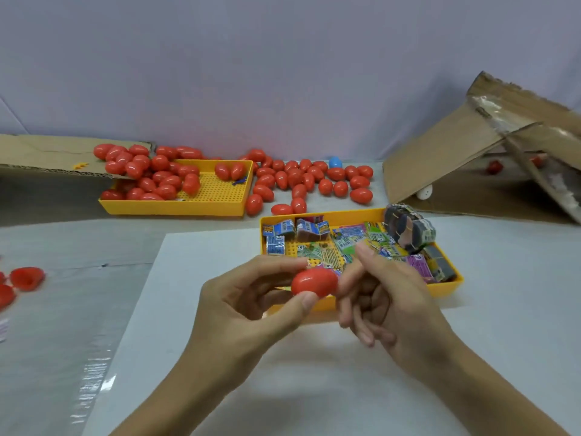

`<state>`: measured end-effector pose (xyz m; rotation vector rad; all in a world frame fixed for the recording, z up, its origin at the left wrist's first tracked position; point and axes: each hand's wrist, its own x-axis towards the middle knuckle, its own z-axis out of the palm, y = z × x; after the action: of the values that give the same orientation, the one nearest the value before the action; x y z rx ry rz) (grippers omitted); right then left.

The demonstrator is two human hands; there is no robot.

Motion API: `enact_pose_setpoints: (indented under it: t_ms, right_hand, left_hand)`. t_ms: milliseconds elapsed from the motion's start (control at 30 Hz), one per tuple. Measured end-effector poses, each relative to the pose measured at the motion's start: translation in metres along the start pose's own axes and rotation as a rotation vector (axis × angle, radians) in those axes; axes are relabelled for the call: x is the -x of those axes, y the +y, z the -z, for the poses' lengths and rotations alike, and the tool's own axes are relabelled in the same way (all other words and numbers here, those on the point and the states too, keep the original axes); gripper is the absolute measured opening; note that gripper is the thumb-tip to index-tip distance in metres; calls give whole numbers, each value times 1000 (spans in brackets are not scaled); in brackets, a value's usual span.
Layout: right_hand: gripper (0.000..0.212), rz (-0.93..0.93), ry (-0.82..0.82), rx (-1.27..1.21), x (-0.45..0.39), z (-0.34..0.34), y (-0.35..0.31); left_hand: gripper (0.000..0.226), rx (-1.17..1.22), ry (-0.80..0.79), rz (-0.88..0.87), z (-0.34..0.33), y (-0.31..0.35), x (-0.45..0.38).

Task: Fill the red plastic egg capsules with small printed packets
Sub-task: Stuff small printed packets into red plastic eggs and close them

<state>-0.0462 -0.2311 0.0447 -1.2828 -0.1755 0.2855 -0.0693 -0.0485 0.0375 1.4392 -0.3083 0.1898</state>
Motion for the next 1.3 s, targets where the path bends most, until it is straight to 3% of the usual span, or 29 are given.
enact_pose_setpoints:
  t_ms: [267, 633, 967, 1300]
  right_hand:
    - [48, -96, -87, 323, 4, -2, -2]
    - [45, -170, -124, 211, 4, -3, -1]
    - [21, 7, -113, 211, 6, -1, -1]
    - [27, 224, -45, 302, 10, -7, 2]
  left_hand:
    - [31, 71, 3, 74, -1, -4, 14]
    - [34, 23, 46, 154, -1, -7, 14]
    - [45, 137, -7, 298, 4, -3, 12]
    - [42, 230, 4, 388, 3, 5, 9]
